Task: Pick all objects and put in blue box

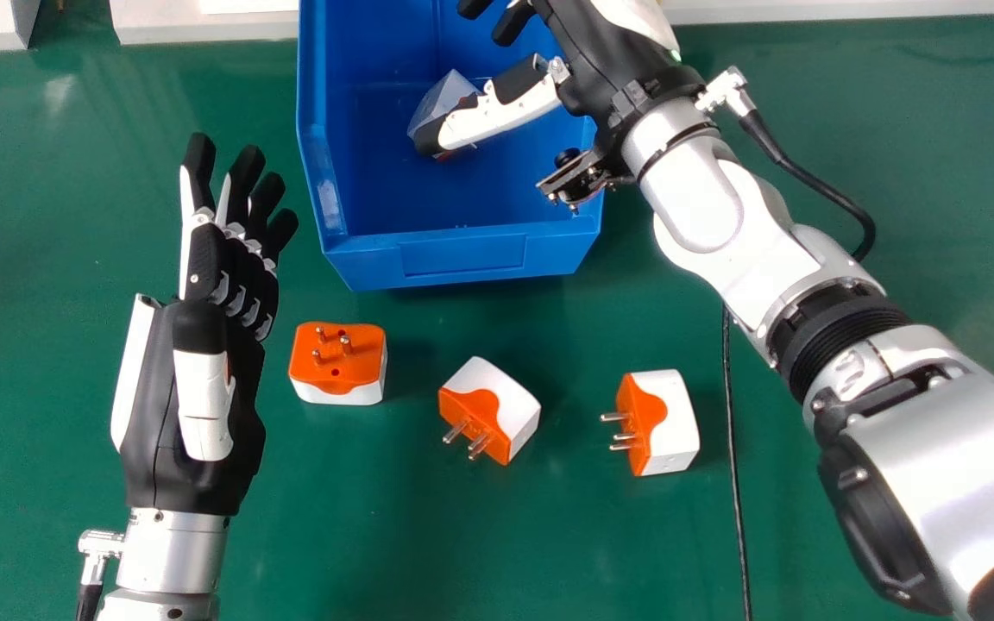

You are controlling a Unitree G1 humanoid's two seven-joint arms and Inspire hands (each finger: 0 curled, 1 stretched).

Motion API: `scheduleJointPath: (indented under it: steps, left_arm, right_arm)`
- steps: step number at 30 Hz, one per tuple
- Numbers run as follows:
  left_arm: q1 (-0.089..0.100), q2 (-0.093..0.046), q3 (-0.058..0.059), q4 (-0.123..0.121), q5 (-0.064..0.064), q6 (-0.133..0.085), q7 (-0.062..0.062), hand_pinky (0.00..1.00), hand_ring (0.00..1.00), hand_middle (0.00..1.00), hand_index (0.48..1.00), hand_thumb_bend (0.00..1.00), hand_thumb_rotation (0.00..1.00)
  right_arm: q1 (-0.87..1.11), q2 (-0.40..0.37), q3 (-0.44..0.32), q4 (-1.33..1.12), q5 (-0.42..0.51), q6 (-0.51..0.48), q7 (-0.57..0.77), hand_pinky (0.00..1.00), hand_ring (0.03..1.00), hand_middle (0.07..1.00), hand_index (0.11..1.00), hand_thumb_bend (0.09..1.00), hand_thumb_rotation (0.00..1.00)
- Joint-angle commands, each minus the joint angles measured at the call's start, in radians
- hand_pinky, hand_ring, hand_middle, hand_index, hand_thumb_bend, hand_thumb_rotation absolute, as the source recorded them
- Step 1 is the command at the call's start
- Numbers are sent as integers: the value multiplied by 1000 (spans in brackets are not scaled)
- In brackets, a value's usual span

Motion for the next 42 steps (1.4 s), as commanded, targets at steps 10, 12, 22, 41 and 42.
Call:
scheduleJointPath:
  steps: [10, 12, 22, 41, 42]
  left_arm:
    - [-2, -3, 0, -12, 0, -19, -2, 974, 989, 1000, 1000, 904, 1000]
    - [-4, -3, 0, -9, -1, -19, -3, 975, 989, 1000, 1000, 906, 1000]
    - [0, -2, 4, -17, 1, -13, -2, 980, 988, 1000, 1000, 907, 1000]
    - [0, 2, 6, -5, 0, -19, -4, 995, 990, 1000, 1000, 890, 1000]
    - [0, 2, 7, -5, 1, -19, -4, 996, 990, 1000, 1000, 890, 1000]
  right_arm:
    - [21, -47, -49, -77, 63, -127, -8, 533, 659, 717, 716, 940, 105]
    - [41, -53, -61, -97, 79, -147, -5, 526, 653, 715, 711, 939, 105]
    - [193, -92, -114, -279, 165, -264, 32, 519, 642, 701, 704, 941, 123]
    - [546, -168, -221, -671, 304, -315, 159, 504, 626, 676, 707, 933, 128]
    - [566, -174, -229, -682, 311, -321, 163, 503, 625, 677, 707, 933, 127]
